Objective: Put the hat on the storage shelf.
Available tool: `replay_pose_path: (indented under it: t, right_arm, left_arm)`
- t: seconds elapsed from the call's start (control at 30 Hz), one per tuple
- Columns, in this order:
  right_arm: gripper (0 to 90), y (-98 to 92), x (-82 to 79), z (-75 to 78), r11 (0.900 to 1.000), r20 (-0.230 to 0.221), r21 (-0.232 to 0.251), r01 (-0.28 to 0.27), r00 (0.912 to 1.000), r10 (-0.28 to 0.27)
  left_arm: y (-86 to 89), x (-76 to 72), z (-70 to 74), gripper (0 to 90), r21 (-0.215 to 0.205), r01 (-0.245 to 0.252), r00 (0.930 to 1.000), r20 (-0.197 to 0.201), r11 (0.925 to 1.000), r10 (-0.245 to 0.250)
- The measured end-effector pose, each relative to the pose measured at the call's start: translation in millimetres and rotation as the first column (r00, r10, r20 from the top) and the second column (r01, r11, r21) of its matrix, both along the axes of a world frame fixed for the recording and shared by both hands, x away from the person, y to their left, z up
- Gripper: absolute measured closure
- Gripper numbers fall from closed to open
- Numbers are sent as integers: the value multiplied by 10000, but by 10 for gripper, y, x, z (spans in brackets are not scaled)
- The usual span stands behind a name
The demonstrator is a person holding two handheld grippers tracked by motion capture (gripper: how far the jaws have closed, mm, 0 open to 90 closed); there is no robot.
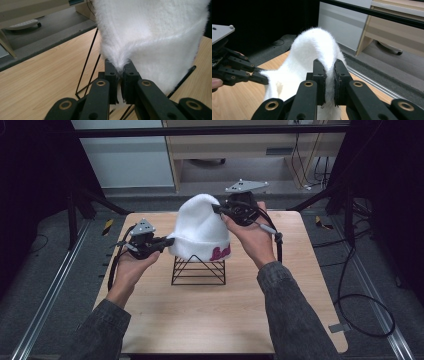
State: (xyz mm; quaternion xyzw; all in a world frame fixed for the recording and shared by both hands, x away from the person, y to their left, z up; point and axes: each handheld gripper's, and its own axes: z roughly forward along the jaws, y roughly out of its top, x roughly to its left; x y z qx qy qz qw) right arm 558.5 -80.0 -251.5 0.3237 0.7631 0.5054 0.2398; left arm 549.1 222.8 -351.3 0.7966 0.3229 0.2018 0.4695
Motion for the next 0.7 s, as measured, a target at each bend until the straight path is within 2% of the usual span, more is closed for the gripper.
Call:
replay_pose_path:
  t: [0.13, 0.33, 0.43, 0.5, 0.7]
  right_arm:
    - [825, 7, -75, -5, 9997, 3, -73, -238, 9997, 238]
    - [825, -35, -219, -2, 9985, -22, 109, -538, 9985, 539]
    - [826, -51, -277, -7, 9966, -142, 395, -728, 9972, 735]
    - [826, -61, -310, -7, 9931, -217, 780, -880, 9957, 899]
    - [827, -97, -361, 16, 9915, -148, 951, -890, 9958, 908]
  left_arm:
    - [33, -64, 24, 845, 18, 94, 9999, 76, 10000, -94]
    - [56, -136, 10, 845, 143, 223, 9997, 115, 9996, -225]
    - [72, -173, 5, 844, 126, 267, 9996, 113, 9996, -269]
    - [75, -198, 14, 844, 175, 334, 9993, 146, 9993, -337]
    - [103, -223, 36, 844, -146, 367, 9990, 252, 9992, -364]
